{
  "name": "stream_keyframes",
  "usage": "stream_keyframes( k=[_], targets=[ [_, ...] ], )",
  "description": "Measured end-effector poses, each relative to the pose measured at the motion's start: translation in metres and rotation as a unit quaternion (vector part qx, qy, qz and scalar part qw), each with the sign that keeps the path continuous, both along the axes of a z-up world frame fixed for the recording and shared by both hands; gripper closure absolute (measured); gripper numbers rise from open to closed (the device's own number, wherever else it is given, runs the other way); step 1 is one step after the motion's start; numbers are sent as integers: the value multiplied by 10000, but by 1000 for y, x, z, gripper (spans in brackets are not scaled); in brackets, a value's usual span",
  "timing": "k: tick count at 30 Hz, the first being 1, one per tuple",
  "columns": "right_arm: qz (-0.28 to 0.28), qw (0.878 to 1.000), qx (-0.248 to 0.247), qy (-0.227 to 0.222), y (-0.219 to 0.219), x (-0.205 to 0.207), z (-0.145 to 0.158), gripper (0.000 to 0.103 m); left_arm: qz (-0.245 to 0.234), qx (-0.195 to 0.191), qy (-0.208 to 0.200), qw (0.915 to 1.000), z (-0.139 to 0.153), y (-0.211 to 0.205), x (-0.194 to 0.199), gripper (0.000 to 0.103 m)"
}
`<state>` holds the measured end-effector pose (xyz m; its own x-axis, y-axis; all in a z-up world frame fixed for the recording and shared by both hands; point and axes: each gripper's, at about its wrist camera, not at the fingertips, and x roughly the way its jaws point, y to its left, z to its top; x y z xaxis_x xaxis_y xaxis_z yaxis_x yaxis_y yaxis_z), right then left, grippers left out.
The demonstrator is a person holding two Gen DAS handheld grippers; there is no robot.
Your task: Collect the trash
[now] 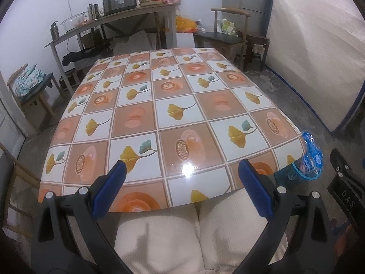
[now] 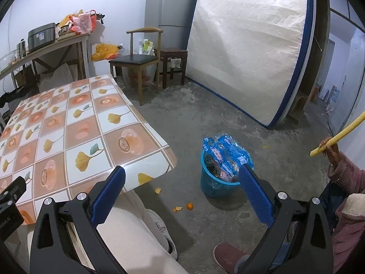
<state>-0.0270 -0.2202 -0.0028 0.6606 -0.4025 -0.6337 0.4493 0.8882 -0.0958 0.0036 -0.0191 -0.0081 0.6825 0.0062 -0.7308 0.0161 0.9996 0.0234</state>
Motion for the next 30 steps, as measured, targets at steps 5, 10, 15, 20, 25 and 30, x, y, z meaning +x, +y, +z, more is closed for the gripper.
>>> stream_keyframes(
  k=[5, 10, 15, 20, 25, 30],
  targets=[
    [4, 10000, 6, 33, 0, 1, 0, 6, 64, -14, -2, 10000, 0, 2, 1, 9],
    [5, 10000, -8, 20, -1, 2, 0, 6, 81, -7, 3, 10000, 1, 3, 1, 8],
    [-34, 10000, 13, 30, -3, 2, 0, 6, -33, -9, 2, 10000, 1, 1, 1, 8],
    [-66, 10000, 31, 40, -5, 0, 0, 6, -151, -14, 40, 9999, 0, -3, 1, 8],
    [-49, 10000, 25, 42, -5, 0, 0, 6, -102, -39, 61, 9999, 0, -2, 2, 8],
    [51, 10000, -16, 76, -3, 0, -2, 6, -75, -42, 19, 10000, 2, 0, 1, 8]
  ],
)
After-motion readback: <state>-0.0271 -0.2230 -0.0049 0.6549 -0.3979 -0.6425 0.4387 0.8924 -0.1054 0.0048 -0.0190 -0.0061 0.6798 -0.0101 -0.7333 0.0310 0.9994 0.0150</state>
